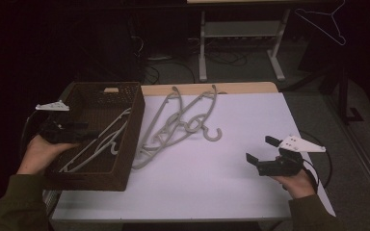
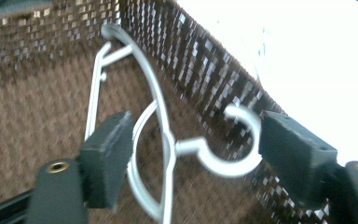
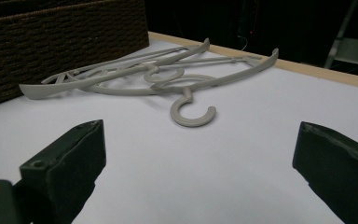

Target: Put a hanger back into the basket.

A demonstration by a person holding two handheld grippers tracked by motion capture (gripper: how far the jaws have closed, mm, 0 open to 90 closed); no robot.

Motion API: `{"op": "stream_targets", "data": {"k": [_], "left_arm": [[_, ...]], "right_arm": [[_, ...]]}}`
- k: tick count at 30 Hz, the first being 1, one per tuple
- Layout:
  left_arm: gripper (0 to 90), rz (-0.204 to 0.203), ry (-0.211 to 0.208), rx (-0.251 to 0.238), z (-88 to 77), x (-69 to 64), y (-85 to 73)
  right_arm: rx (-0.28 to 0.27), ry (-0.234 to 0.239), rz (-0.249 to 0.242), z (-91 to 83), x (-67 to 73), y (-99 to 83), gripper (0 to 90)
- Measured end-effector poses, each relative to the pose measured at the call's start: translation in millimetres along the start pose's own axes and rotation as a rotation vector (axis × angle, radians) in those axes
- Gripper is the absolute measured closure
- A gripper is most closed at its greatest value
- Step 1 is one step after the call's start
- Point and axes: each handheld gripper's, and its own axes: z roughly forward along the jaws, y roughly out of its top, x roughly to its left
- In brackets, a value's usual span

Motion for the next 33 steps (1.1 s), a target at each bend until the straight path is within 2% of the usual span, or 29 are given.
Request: {"op": "stream_targets", "data": {"k": [6, 16, 28, 33], "left_arm": [[17.5, 0.007, -0.016, -0.043, 7.4, -18.8, 13.9], [17.5, 0.037, -0.055, -0.083, 27.7, -53.1, 34.5], [17.8, 0.045, -0.106, -0.102, 57.7, -82.8, 52.7], [17.7, 0.062, -0.111, -0.094, 71.5, -94.7, 59.2]], "right_arm": [[-0.003, 0.000, -0.004, 0.2, -0.1, 0.3, 2.2], [-0.005, 0.002, -0.007, 0.3, 0.1, 0.9, 2.3], [-0.006, 0.006, -0.007, -0.2, 0.0, 1.2, 2.2], [-0.007, 0.009, -0.011, 0.5, 0.3, 1.5, 2.3]]}}
